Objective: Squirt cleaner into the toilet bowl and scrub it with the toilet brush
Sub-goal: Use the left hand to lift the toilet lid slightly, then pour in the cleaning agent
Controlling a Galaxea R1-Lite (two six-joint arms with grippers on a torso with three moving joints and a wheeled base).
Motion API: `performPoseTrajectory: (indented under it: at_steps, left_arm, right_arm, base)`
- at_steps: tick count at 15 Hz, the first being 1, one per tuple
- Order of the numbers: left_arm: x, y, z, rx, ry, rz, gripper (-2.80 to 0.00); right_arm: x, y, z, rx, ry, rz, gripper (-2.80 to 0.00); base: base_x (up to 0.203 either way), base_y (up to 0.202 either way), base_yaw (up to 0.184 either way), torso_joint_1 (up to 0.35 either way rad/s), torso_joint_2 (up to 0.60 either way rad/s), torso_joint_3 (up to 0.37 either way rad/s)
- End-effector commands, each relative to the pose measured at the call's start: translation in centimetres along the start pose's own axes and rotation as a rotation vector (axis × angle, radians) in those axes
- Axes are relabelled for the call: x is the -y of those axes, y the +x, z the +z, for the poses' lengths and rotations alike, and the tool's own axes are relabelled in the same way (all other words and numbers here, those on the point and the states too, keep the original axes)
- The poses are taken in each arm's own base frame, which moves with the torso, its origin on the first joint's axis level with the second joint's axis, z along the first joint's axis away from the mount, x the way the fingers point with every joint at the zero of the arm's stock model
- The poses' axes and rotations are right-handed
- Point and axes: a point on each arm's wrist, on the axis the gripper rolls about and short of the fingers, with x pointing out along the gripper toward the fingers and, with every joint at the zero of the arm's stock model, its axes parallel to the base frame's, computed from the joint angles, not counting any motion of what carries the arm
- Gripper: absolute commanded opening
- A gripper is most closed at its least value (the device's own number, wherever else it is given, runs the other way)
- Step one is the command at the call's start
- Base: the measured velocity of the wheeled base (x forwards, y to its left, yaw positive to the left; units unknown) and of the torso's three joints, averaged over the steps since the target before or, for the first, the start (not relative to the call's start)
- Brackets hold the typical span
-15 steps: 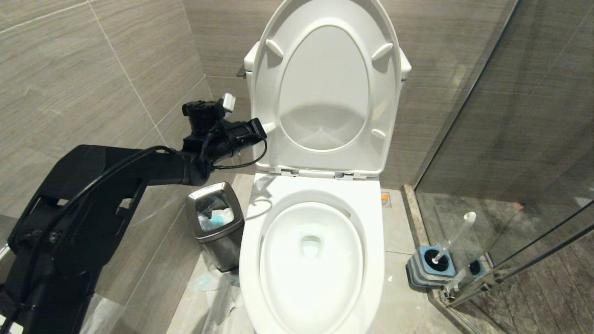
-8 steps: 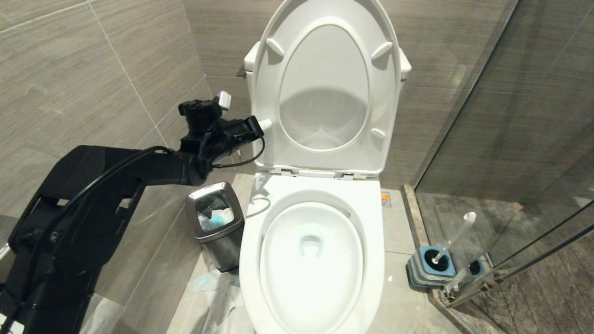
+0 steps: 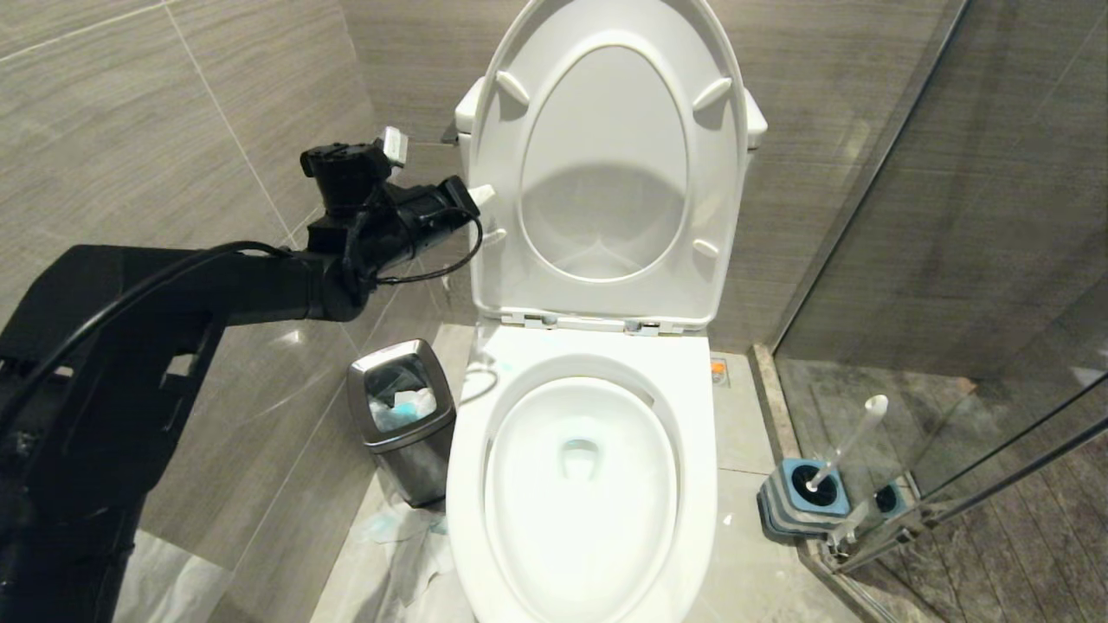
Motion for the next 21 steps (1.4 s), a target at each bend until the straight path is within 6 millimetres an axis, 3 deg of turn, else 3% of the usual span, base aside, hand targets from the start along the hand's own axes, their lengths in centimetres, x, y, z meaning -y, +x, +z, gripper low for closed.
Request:
performPoseTrajectory:
  at_steps: [1,6,12,16,21]
  left_arm:
    - [1.4,-0.5,1.6,0.037,0.021,-0.029,-2.8]
    - [4.7,-2.3,5.3,0.122,0.06,-0.081,-2.8]
    - [11.3,-7.8,11.3,0.139,0.011,-0.099,-2.8]
    - [15.8,-13.1,13.1,0.065,-0.162,-0.078,-2.8]
    - [21.2,-22.0,13.8,-0.098,-0.314,0.038,-2.8]
  right_arm:
    - [0.0,0.0,0.0,-0.002,0.0,0.0,-2.8]
    - [0.0,0.0,0.0,-0.003,0.0,0.0,-2.8]
    - [0.0,0.0,0.0,-0.003,0.0,0.0,-2.8]
    - [0.0,0.0,0.0,-0.003,0.0,0.0,-2.8]
    - [0.0,0.0,0.0,-0.003,0.0,0.0,-2.8]
  base:
    - [0.0,0.0,0.0,0.0,0.0,0.0]
    - [0.0,0.0,0.0,0.0,0.0,0.0]
    - [0.0,0.0,0.0,0.0,0.0,0.0]
    - [0.0,0.0,0.0,0.0,0.0,0.0]
    - [0.0,0.0,0.0,0.0,0.0,0.0]
